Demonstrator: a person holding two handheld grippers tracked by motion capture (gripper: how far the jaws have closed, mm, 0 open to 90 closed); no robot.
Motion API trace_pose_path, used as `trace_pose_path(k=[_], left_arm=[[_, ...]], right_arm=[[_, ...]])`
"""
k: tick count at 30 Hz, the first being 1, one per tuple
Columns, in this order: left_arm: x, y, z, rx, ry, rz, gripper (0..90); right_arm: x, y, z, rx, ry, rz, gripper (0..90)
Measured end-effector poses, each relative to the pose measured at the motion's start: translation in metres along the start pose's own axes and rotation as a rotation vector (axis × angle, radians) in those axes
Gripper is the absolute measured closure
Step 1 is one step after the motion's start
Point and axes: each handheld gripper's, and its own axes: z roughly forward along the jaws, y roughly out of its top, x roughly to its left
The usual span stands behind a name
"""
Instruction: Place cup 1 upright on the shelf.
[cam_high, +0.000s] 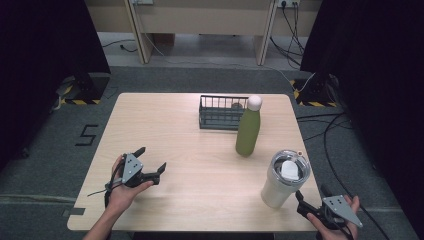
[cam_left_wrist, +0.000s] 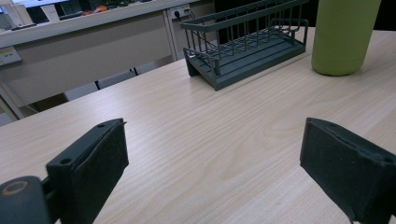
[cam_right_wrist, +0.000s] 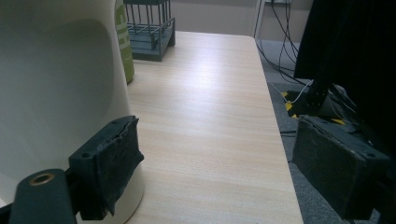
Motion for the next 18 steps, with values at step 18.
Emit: trace_pose_path(k=[18], left_arm=[[-0.003,0.002,0.001,-0.004,0.000,-0.001,7.2]], right_arm=[[0.014,-0.003,-0.014,-0.016,0.186,-0.091,12.2]])
